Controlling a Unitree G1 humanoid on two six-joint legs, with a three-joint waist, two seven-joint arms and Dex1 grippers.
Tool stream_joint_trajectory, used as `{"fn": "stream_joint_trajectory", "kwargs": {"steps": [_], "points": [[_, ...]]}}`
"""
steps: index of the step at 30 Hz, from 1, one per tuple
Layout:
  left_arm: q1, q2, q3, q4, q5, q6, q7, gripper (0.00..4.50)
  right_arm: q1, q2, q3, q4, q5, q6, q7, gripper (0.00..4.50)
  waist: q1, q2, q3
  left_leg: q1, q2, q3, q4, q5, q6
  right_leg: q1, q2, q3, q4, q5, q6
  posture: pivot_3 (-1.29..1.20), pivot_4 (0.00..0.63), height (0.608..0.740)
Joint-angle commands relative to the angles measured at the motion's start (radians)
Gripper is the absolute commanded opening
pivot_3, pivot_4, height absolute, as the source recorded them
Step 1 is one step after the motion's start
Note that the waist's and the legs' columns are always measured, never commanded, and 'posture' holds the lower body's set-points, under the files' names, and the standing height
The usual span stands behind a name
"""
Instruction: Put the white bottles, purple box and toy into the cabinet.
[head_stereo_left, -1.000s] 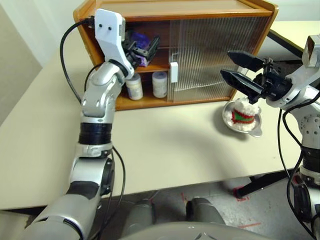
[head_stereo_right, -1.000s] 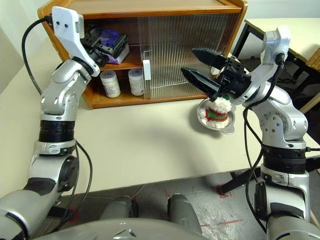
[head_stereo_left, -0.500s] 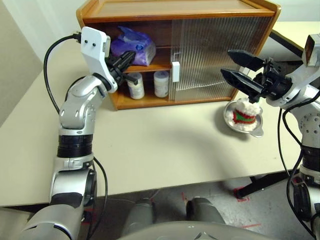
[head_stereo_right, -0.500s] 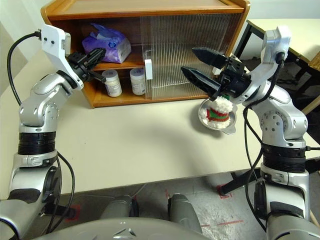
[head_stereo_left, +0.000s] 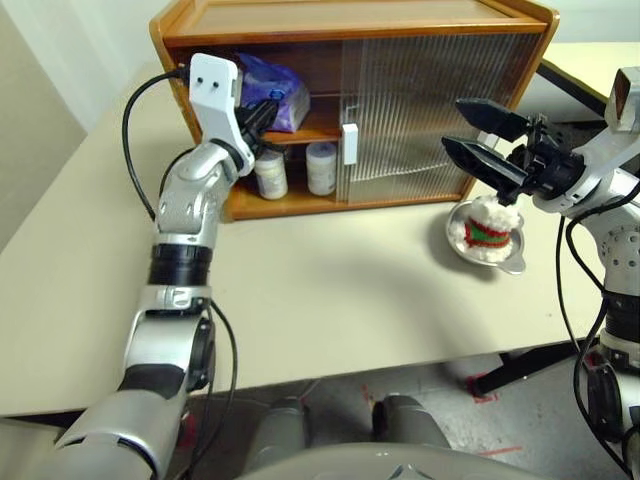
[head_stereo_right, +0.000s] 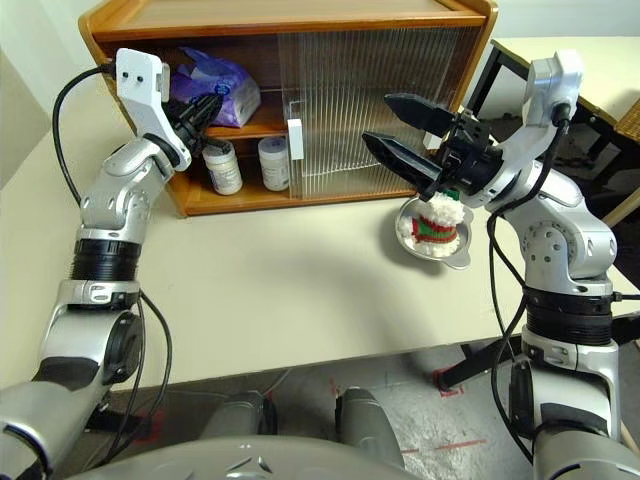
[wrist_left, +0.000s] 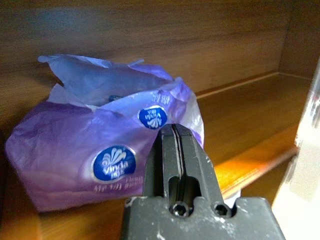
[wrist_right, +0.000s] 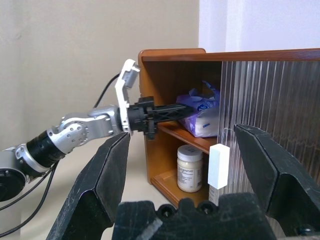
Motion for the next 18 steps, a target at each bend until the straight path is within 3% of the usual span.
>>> {"fn": "stream_joint_trajectory", "kwargs": {"steps": [1, 10, 18], "points": [[-0.035, -0.045, 0.013, 0.073, -0.001, 0.015, 0.053, 0.03, 0.008, -0.009, -0.010, -0.020, 0.003, -0.001, -0.007, 4.50, 0.000, 0.000, 0.000, 0.000, 0.000, 0.000, 0.000, 0.000, 0.000, 0.000, 0.000, 0.000, 0.000, 0.000, 0.000, -0.01, 0.000, 0.740], [-0.017, -0.093, 0.022, 0.022, -0.024, 0.066, 0.090, 0.03, 0.022, -0.014, -0.015, -0.032, 0.009, 0.000, -0.016, 4.50, -0.003, 0.000, 0.000, 0.000, 0.000, 0.000, 0.000, 0.000, 0.000, 0.000, 0.000, 0.000, 0.000, 0.000, 0.000, -0.01, 0.000, 0.740], [-0.050, -0.115, 0.022, 0.115, 0.009, 0.009, 0.157, 0.03, 0.015, -0.011, -0.008, -0.024, 0.008, -0.004, -0.012, 4.50, -0.001, 0.000, 0.000, 0.000, 0.000, 0.000, 0.000, 0.000, 0.000, 0.000, 0.000, 0.000, 0.000, 0.000, 0.001, -0.01, 0.000, 0.740]]}}
